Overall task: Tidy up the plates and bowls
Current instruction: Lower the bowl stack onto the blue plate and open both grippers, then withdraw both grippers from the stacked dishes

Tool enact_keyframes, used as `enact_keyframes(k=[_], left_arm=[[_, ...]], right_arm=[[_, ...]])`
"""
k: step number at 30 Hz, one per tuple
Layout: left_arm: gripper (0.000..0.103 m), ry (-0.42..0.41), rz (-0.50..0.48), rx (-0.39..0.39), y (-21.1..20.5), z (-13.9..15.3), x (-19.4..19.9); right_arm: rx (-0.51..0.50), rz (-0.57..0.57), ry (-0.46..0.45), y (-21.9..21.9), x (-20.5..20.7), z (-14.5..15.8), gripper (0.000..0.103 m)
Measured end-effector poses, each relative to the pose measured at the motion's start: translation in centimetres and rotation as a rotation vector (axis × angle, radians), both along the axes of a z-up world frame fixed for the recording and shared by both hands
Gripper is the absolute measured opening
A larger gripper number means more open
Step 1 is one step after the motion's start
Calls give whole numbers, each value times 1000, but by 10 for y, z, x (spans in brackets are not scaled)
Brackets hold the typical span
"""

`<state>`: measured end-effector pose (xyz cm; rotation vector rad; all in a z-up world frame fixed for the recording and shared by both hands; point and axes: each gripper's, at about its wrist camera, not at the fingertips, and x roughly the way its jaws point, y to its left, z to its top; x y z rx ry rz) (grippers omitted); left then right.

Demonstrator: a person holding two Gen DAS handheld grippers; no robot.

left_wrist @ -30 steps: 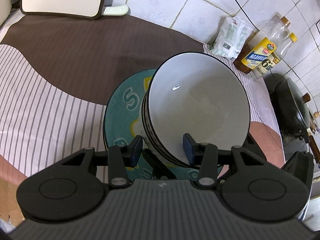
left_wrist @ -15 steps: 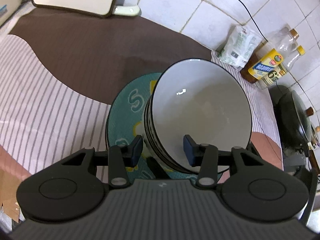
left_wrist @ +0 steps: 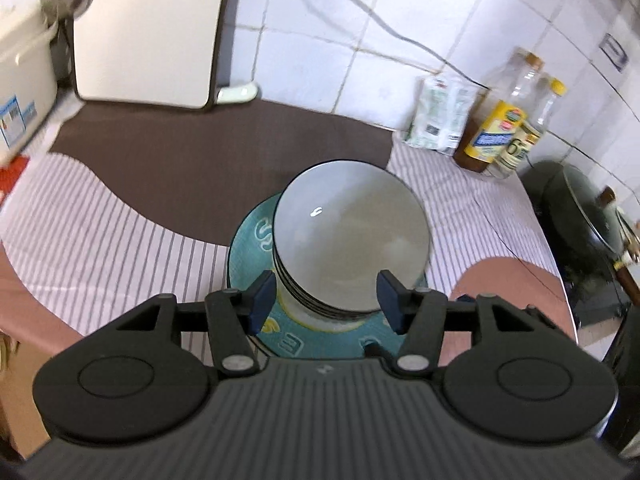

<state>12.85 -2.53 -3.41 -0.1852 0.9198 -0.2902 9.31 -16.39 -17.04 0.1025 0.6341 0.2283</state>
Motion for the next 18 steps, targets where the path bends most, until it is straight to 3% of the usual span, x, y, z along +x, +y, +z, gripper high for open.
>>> enact_keyframes(k=[5,10,18], left_arm=[[57,-86,-47,18,0,17,-29],[58,-97,-52,48,2,22,-48],[68,-100,-20,87,8,30,-69]], right_arm=[[-113,-77,5,-8,-25,15,103],[-129,-111,-28,-16,-52,32,103],[-174,-177,-37,-16,-90,60,103]])
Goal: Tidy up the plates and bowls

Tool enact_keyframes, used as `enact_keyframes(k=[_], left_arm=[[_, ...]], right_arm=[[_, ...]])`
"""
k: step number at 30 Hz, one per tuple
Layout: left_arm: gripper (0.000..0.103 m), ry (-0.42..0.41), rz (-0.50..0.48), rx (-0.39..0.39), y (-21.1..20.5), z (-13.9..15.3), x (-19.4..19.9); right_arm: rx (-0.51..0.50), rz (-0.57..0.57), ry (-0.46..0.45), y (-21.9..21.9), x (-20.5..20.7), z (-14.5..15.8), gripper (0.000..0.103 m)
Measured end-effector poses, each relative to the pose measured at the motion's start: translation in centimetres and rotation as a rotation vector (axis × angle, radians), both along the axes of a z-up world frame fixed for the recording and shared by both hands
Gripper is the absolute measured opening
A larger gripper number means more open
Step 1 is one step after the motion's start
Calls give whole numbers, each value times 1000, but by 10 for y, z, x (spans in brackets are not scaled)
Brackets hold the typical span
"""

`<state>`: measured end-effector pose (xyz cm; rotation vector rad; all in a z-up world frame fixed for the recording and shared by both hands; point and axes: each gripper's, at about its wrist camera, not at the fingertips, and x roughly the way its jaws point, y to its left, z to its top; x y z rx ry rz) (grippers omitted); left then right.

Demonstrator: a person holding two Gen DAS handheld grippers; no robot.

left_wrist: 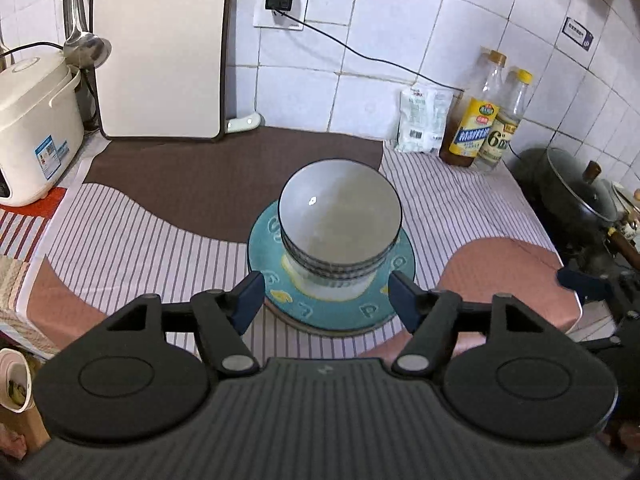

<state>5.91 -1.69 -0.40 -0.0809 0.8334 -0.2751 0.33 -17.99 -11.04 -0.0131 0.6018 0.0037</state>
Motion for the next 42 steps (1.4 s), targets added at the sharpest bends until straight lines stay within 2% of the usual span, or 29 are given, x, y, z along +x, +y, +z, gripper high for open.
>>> enact_keyframes(k=[2,6,10,12,14,18,23,29,42], left_arm=[[73,-7,-10,13,0,2,-7],[76,-13,-6,-5,9,13,-24],[81,-45,-10,0,17,29,-39],[88,-58,-11,0,19,34,-46],[103,-71,-12,1,20,38,-51],[103,-113,-9,59,15,41,-59],[103,-93,5,107,7,43,-63],[103,-119,-1,198,-3,49,-73],[103,-117,20,212,-9,48,-82]], right_arm=[[-29,-32,-24,3,-11,7,103],[-68,-53,-50,7,-32,24,103],[-38,-79,-86,2,-52,40,103],[0,-95,-100,-3,-60,46,103],[24,-105,-96,-6,-65,49,103],[28,-121,-97,-7,-73,50,103],[47,-152,-69,-10,-78,50,103],[52,-179,-4,-12,-79,46,103],[71,-168,-41,-14,-88,47,103]])
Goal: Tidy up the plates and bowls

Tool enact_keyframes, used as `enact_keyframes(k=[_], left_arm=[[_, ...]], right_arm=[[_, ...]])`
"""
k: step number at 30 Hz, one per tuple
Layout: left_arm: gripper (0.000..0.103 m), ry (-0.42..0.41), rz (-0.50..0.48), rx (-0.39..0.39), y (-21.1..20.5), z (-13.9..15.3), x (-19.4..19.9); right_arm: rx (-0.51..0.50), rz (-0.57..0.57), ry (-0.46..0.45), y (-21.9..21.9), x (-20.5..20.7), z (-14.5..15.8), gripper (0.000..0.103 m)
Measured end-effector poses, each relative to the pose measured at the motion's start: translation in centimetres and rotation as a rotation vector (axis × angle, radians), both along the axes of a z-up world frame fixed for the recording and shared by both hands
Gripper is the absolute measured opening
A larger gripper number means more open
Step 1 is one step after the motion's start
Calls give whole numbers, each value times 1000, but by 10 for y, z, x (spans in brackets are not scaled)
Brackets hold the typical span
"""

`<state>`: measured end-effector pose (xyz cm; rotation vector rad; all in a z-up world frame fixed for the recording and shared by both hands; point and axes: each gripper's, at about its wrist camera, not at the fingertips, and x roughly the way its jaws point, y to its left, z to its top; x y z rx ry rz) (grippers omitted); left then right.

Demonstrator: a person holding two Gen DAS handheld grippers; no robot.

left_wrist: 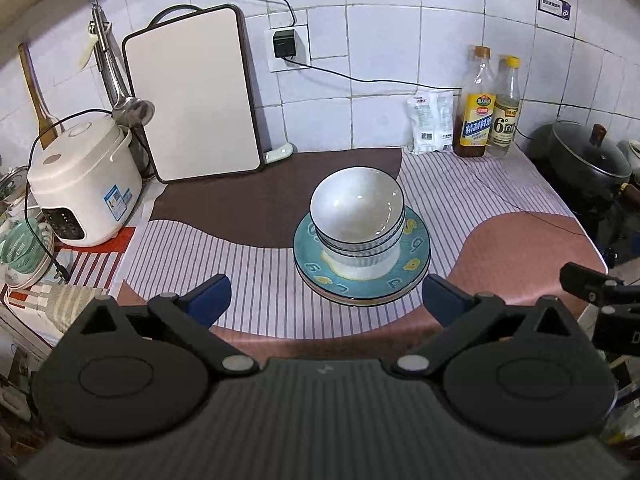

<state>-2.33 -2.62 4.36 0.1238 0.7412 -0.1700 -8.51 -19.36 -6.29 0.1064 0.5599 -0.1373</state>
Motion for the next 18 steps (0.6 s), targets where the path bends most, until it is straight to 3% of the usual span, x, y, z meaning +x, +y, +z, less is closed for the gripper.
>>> enact_keyframes(k=[5,11,18], left_arm=[[103,0,0,1,0,-6,1],[103,-15,-8,-53,1,-12,3],[103,-34,15,-48,2,-18,2]], right_arm=[[-4,-8,-18,1,0,-3,103],[-22,-22,-27,2,2,-9,103],[-43,-39,-41,3,3,-12,103]])
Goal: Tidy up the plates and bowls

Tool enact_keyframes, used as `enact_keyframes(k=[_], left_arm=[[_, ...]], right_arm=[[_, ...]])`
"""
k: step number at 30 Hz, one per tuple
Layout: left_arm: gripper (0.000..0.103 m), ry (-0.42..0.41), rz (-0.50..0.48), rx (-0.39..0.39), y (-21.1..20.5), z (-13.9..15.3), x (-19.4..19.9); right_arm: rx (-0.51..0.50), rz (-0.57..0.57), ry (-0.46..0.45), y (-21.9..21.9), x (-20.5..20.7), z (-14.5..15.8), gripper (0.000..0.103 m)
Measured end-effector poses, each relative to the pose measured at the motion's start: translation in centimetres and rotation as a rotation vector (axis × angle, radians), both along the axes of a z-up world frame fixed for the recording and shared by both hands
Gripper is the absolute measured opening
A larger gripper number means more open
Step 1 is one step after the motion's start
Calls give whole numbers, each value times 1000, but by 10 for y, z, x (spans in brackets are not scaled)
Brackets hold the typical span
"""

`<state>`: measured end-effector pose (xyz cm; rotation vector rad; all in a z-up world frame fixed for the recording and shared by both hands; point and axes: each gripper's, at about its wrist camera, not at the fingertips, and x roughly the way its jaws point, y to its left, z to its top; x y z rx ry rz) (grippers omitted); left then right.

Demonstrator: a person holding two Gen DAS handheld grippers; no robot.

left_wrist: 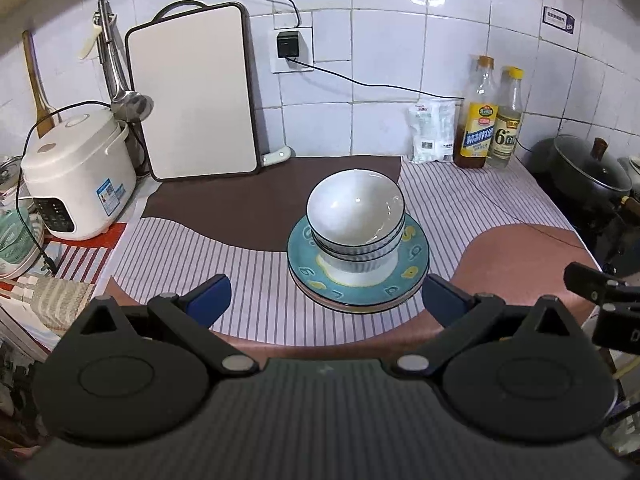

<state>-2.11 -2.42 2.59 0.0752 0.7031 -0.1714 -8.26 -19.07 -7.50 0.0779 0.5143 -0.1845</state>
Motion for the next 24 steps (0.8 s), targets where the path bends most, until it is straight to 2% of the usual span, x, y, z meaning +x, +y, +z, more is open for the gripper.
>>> enact_keyframes(k=[24], left_arm=[[103,-2,13,9,3,-3,-3]], right_arm=[[-17,-8,19,0,1,-2,103]])
